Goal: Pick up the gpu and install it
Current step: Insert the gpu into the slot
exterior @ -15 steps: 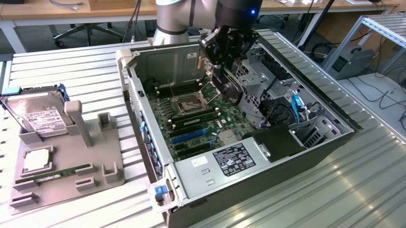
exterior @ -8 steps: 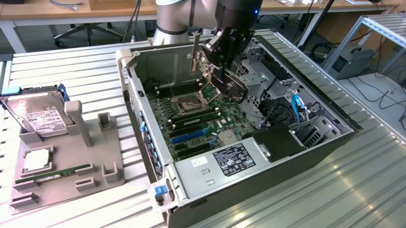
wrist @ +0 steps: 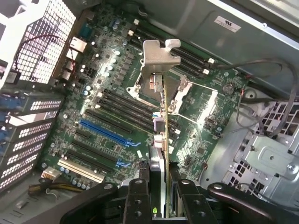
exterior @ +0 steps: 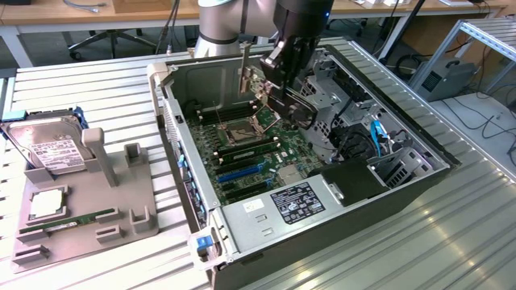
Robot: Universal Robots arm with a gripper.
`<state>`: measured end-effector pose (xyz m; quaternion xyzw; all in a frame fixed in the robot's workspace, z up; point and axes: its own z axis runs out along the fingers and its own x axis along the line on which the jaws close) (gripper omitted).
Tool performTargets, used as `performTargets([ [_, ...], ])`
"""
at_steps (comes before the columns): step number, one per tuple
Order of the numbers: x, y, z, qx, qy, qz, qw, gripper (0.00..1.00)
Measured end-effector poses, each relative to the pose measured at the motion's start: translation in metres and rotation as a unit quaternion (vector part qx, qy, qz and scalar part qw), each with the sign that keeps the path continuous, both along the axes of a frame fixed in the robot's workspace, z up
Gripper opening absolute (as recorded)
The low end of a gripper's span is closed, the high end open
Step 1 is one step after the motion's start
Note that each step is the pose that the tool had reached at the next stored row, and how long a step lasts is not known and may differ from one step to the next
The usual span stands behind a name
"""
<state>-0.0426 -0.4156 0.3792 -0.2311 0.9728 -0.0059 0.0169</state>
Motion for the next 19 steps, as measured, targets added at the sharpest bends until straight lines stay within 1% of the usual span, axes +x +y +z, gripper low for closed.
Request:
performTargets([
  [6, 0.0000, 0.0000, -0.0002, 0.0000, 0.0000, 0.033, 0.9995, 0.27],
  [11, 0.0000, 0.0000, -0.0004, 0.0000, 0.0000, 0.057, 0.9984, 0.27],
  [17, 0.0000, 0.0000, -0.0006, 0.0000, 0.0000, 0.085, 0.9964, 0.27],
  [19, 0.0000, 0.0000, -0.0007, 0.0000, 0.0000, 0.101, 0.9949, 0.27],
])
